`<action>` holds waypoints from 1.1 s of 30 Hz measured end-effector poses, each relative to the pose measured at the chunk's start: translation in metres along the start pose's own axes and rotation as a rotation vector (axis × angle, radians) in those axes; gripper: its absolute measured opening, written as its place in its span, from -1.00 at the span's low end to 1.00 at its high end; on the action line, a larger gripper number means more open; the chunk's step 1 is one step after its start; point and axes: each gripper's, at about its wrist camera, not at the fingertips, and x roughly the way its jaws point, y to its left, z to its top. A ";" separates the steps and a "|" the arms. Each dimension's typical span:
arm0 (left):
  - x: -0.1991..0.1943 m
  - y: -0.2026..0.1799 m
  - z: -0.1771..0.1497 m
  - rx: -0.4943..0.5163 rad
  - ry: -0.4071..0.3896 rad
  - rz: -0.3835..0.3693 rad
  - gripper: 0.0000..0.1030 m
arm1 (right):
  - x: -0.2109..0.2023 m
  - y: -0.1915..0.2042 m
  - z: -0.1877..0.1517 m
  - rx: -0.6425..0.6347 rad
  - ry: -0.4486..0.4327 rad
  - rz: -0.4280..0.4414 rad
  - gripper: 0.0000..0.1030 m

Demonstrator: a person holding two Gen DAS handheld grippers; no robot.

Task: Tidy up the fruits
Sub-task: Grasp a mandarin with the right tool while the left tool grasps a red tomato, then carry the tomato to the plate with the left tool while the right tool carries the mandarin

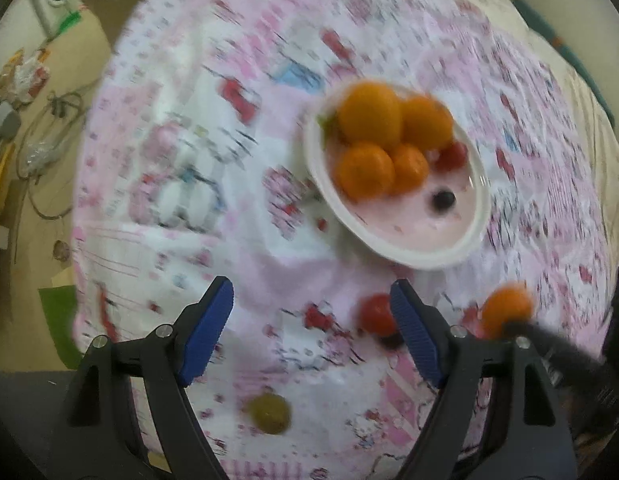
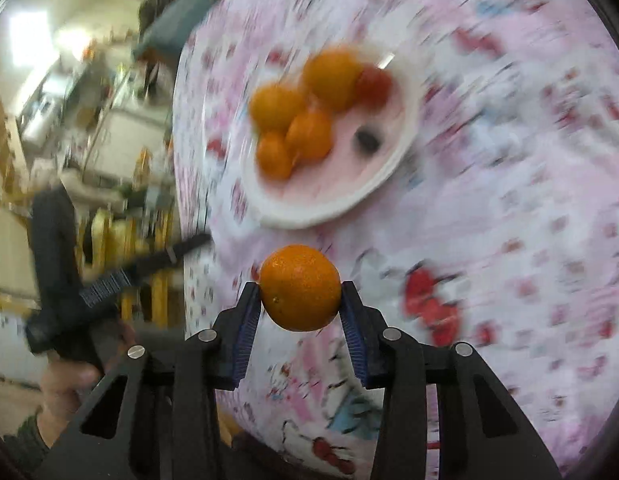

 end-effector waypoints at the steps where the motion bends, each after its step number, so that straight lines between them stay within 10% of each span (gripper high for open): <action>1: 0.006 -0.008 -0.003 0.016 0.025 -0.006 0.50 | -0.008 -0.005 0.003 0.011 -0.026 -0.009 -0.18; 3: 0.018 -0.022 -0.008 0.058 0.069 -0.006 0.08 | -0.019 -0.013 0.007 0.033 -0.062 -0.017 -0.18; 12: 0.051 -0.058 -0.021 0.144 0.146 0.010 -0.20 | -0.029 -0.021 0.010 0.047 -0.085 0.002 -0.18; 14: 0.051 -0.061 -0.020 0.144 0.144 -0.002 -0.51 | -0.030 -0.021 0.011 0.046 -0.089 0.000 -0.18; 33: 0.021 -0.036 -0.014 0.119 0.056 0.041 -0.52 | -0.021 -0.015 0.018 0.039 -0.084 -0.018 -0.18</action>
